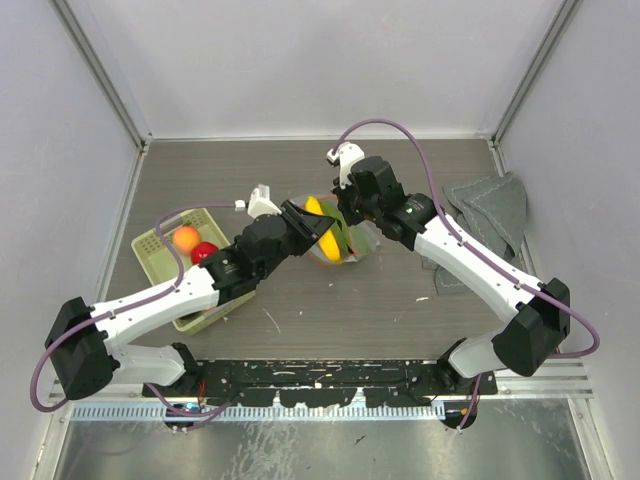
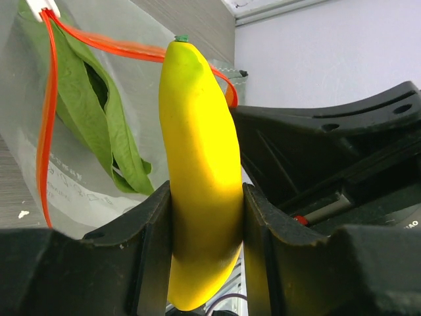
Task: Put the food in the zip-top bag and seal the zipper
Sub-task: Place the fake fruit in the zipper food storage bag.
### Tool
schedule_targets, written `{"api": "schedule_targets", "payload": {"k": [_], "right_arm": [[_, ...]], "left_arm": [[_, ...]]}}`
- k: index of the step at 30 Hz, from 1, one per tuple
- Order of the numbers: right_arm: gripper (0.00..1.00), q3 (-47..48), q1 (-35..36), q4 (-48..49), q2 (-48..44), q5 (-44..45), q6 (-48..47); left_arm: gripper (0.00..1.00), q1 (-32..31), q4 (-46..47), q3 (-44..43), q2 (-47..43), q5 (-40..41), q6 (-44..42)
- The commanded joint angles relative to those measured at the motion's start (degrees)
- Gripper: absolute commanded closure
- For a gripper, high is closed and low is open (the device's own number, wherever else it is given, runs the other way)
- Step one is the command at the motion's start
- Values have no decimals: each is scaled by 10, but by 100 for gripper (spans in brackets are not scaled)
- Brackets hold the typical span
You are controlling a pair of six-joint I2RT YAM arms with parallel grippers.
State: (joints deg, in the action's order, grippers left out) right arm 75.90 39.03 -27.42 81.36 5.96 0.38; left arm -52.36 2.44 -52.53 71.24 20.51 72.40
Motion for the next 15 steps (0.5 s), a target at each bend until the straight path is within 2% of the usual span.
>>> {"api": "schedule_targets", "payload": {"k": [1, 7, 15], "right_arm": [[100, 4, 1, 43, -18, 9, 12], [100, 0, 1, 49, -23, 11, 18], [100, -3, 1, 54, -23, 15, 21]], "left_arm": [[100, -11, 55, 10, -7, 19, -6], [100, -20, 42, 21, -2, 39, 49], [100, -24, 66, 7, 11, -3, 1]]}}
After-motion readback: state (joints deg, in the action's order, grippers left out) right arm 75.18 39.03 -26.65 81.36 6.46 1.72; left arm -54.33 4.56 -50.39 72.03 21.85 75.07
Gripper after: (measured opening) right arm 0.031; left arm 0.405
